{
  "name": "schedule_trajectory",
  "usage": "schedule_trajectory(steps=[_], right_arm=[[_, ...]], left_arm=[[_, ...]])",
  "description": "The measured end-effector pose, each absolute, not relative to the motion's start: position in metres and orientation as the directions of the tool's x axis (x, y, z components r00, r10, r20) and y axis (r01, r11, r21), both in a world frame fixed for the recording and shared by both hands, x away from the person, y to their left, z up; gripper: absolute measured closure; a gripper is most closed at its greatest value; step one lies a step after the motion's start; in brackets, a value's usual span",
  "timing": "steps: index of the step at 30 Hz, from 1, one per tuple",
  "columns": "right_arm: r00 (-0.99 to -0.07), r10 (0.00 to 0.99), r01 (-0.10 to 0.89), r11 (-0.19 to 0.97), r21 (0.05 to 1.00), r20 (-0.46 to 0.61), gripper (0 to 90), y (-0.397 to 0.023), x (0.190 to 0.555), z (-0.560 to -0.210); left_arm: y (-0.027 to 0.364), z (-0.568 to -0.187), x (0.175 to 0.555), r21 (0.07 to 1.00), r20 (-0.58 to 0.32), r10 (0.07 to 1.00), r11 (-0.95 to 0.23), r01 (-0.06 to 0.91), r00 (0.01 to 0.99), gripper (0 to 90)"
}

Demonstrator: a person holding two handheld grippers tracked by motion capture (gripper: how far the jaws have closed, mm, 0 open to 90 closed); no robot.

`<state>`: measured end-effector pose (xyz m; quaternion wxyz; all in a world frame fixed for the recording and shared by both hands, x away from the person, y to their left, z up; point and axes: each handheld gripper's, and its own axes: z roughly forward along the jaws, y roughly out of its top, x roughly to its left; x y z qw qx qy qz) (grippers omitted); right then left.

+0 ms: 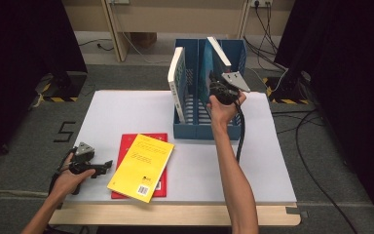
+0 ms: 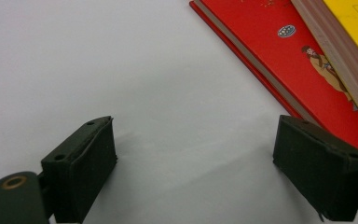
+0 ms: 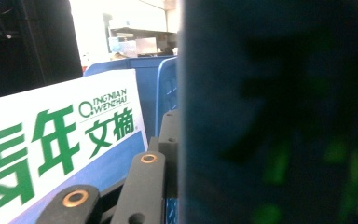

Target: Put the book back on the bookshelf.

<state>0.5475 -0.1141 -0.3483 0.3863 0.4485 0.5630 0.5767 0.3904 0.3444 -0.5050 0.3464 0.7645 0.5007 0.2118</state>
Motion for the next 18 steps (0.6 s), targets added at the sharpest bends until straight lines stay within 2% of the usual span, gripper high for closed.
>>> schedule_trajectory(steps=[7,18], right_arm=[[-0.265,0.960,0.073,-0.073,0.995,0.090,74.5,-0.107,0.568,-0.361],[-0.245,0.966,0.092,-0.067,0.994,0.087,74.4,-0.098,0.581,-0.377]], left_arm=[[0.344,-0.505,0.390,0.742,-0.024,0.912,-0.258,0.619,0.409,11.9],[0.344,-0.505,0.390,0.742,-0.023,0.912,-0.258,0.619,0.409,11.9]])
